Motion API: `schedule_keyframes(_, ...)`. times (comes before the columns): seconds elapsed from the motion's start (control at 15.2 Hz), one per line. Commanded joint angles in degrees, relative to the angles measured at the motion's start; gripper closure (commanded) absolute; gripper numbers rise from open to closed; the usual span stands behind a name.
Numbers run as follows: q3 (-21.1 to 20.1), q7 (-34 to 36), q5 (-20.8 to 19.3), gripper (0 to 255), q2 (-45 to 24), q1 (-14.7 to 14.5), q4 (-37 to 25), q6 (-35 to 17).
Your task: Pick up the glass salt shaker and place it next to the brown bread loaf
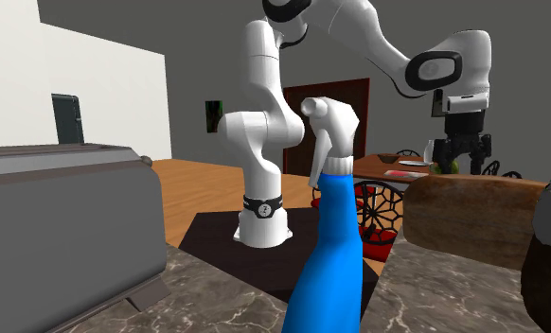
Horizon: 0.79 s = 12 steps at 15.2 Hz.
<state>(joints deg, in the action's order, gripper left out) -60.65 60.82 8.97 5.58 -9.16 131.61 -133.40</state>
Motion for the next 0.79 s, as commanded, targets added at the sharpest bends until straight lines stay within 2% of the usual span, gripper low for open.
schedule_keyframes(0.0,0.9,-1.7,2.3,0,2.3,-0.5,-0.8,2.2)
schedule_keyframes(0.2,3.9,-4.9,6.5,0,7.4,-1.9,-3.3,8.4)
schedule_keyframes(0.73,4.0,-4.9,6.5,0,7.3,-2.0,-3.3,8.4)
